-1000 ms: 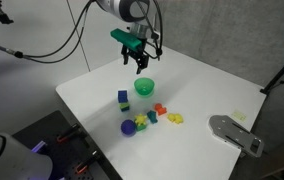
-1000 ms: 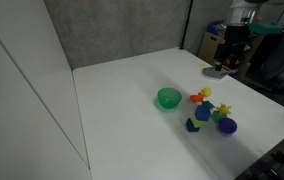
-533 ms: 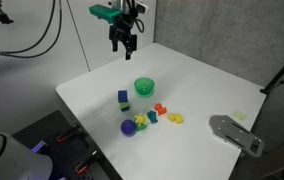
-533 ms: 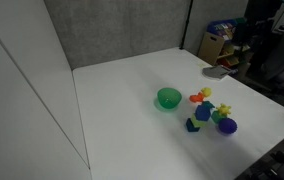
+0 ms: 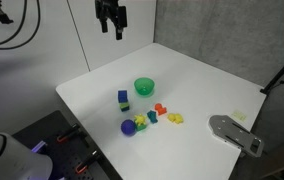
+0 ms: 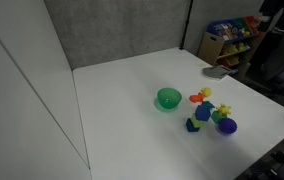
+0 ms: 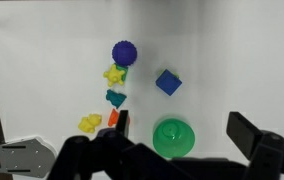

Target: Take the orange rubber toy out of the bowl and put it on the table

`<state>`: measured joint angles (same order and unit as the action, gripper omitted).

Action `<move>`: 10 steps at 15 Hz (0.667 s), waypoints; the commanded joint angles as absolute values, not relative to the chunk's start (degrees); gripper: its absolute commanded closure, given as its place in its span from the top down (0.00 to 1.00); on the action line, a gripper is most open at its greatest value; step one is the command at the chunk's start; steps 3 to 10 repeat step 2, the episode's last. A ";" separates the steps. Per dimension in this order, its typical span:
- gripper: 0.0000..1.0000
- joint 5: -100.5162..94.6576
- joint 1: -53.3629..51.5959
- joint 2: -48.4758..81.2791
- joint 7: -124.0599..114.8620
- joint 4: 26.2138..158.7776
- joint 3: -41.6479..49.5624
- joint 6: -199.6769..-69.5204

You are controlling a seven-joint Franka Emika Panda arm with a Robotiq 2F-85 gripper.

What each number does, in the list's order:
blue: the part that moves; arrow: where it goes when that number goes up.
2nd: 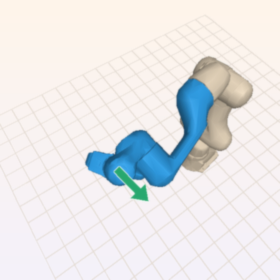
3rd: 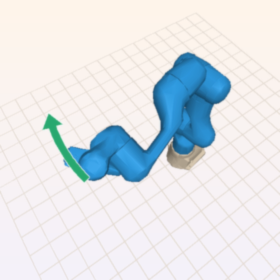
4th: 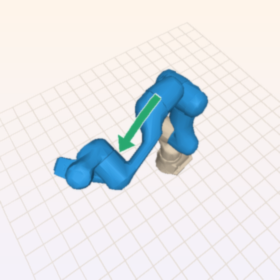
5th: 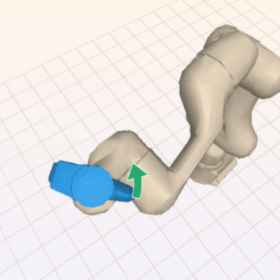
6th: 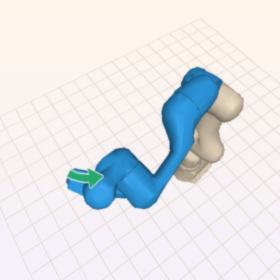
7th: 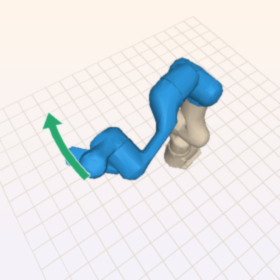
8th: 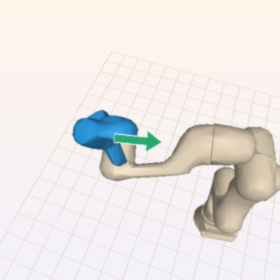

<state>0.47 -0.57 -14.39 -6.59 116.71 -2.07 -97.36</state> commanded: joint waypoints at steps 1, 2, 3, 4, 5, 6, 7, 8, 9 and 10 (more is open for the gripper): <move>1.00 0.35 -0.60 -14.91 -6.61 116.70 -2.08 -97.19; 1.00 0.33 -0.60 -15.15 -6.61 116.75 -2.09 -97.18; 1.00 0.33 -0.60 -15.15 -6.61 116.75 -2.09 -97.18; 1.00 0.33 -0.60 -15.15 -6.61 116.75 -2.09 -97.18; 1.00 0.33 -0.60 -15.15 -6.61 116.75 -2.09 -97.18; 1.00 0.33 -0.60 -15.15 -6.61 116.75 -2.09 -97.18; 1.00 0.33 -0.60 -15.15 -6.61 116.75 -2.09 -97.18; 1.00 0.33 -0.60 -15.15 -6.61 116.75 -2.09 -97.18; 1.00 0.33 -0.60 -15.15 -6.61 116.75 -2.09 -97.18; 1.00 0.33 -0.60 -15.15 -6.61 116.75 -2.09 -97.18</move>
